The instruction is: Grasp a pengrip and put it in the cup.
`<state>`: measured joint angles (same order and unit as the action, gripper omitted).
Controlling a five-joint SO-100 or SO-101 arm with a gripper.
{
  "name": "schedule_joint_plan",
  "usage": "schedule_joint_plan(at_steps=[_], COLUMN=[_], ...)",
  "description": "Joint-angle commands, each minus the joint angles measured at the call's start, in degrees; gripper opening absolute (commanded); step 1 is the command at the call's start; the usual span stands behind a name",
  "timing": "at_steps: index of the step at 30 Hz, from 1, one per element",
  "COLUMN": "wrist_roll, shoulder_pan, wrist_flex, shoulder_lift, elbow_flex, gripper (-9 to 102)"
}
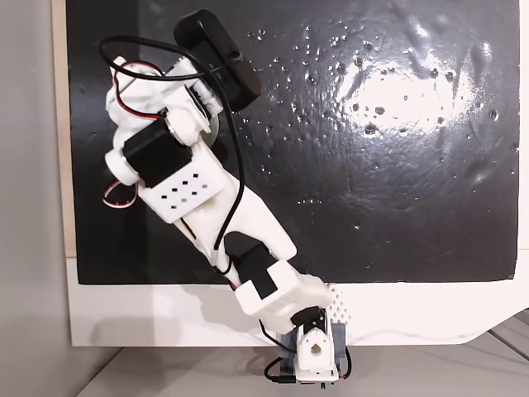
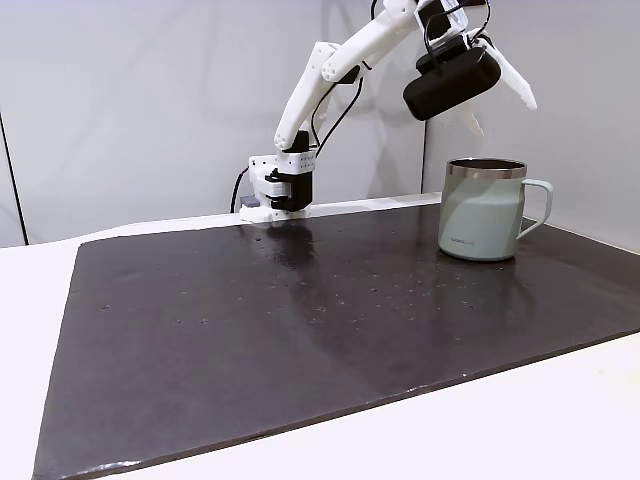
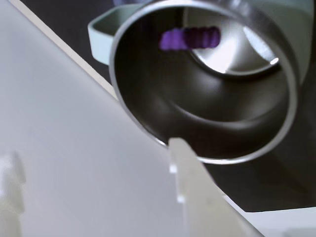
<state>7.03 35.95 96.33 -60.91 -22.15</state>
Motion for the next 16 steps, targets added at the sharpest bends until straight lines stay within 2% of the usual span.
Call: schedule_joint_plan(at_steps=[1, 16], wrist_roll=[0.4, 0.5], shoulder_pan=[-1.2, 0.0], wrist_flex=[0.4, 0.4], shoulder_lift=[-2.4, -2.6], elbow_flex=[3.5, 3.1], gripper=[31, 31])
